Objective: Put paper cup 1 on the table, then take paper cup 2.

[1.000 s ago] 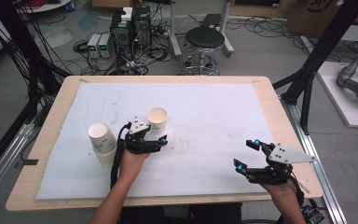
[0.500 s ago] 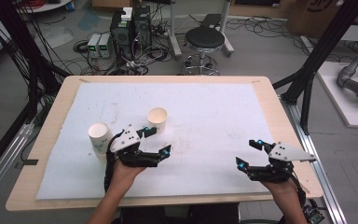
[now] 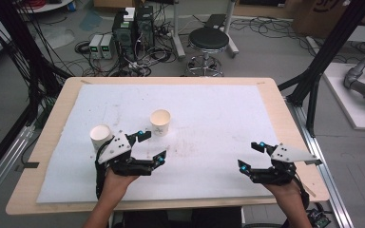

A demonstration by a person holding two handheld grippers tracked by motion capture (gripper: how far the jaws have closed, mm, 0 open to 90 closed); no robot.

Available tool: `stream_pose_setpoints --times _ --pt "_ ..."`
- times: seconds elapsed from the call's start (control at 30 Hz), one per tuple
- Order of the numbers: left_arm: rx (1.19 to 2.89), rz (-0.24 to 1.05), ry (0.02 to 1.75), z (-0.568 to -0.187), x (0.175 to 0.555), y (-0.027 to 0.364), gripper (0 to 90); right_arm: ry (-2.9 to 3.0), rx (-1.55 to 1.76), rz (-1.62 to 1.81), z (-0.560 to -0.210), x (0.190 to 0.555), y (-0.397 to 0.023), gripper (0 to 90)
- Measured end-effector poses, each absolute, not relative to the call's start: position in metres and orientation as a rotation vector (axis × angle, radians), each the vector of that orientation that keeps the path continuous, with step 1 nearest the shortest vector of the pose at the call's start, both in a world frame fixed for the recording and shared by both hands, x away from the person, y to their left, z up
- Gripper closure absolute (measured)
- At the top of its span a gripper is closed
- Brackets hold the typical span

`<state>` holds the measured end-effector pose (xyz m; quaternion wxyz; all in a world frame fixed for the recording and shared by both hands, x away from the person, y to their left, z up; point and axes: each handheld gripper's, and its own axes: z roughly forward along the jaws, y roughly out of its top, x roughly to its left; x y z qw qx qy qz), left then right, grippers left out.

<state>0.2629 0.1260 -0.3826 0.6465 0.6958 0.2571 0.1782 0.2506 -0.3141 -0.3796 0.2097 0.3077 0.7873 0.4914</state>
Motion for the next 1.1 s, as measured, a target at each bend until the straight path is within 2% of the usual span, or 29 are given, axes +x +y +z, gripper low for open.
stream_pose_setpoints --times 0.6,1.1 --pt "1.588 0.407 0.572 -0.368 0.253 0.140 17.0 2.188 0.869 1.398 -0.381 0.247 -0.317 20.6" --pt "1.503 0.474 0.582 -0.331 0.235 0.187 17.1 2.206 0.863 1.399 -0.382 0.247 -0.315 20.6"
